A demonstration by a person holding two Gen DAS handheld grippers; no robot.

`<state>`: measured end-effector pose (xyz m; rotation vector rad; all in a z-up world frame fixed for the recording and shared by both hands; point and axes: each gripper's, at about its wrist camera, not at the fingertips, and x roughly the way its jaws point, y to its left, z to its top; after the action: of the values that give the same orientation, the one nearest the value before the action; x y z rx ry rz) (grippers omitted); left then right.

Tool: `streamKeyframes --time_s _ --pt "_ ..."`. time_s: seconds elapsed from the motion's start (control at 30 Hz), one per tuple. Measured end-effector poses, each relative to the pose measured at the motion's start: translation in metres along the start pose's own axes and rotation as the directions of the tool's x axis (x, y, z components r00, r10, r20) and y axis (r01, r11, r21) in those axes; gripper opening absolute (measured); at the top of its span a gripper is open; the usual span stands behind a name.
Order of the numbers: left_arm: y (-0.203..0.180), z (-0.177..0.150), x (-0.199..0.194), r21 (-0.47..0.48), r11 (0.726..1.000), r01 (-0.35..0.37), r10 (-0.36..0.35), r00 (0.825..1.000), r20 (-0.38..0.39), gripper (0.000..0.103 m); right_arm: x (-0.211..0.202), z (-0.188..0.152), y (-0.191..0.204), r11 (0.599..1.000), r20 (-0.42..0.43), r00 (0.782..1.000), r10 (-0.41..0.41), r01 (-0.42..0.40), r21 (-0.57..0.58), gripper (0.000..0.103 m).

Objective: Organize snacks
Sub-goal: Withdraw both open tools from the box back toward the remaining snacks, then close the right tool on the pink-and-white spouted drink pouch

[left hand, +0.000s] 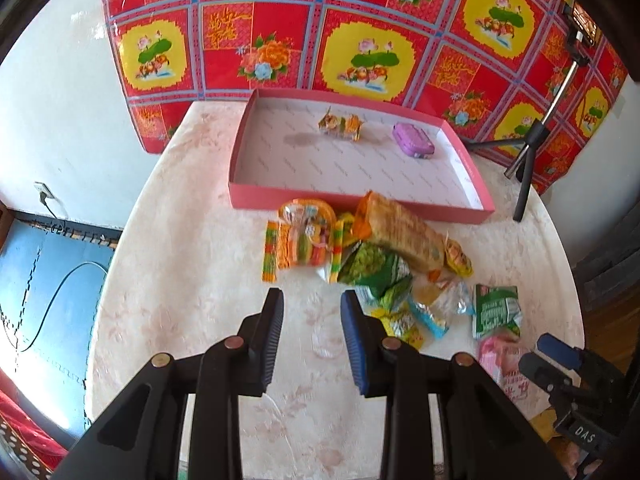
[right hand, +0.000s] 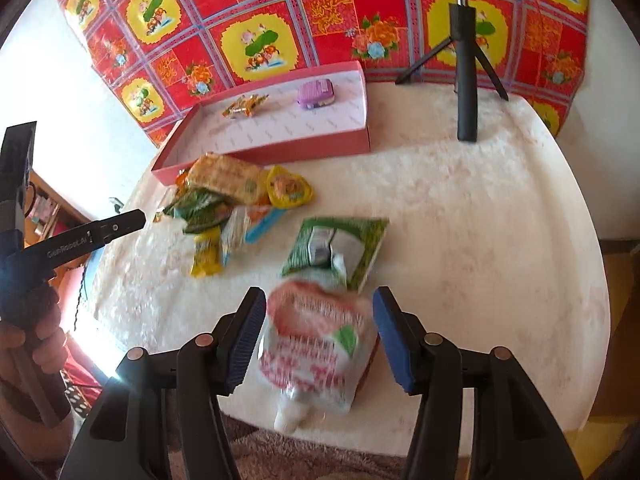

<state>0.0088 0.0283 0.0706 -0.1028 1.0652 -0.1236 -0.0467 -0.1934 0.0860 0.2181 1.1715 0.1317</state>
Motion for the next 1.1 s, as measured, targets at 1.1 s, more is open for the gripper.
streamKeyframes --time_s 1.1 --pt "-0.051 -0.025 0.024 0.074 0.993 0.091 -0.085 0.993 -0.078 0.031 0.014 -0.019 -0.014 1.0 -0.012 1.0 0.02 -0.02 0.022 0.061"
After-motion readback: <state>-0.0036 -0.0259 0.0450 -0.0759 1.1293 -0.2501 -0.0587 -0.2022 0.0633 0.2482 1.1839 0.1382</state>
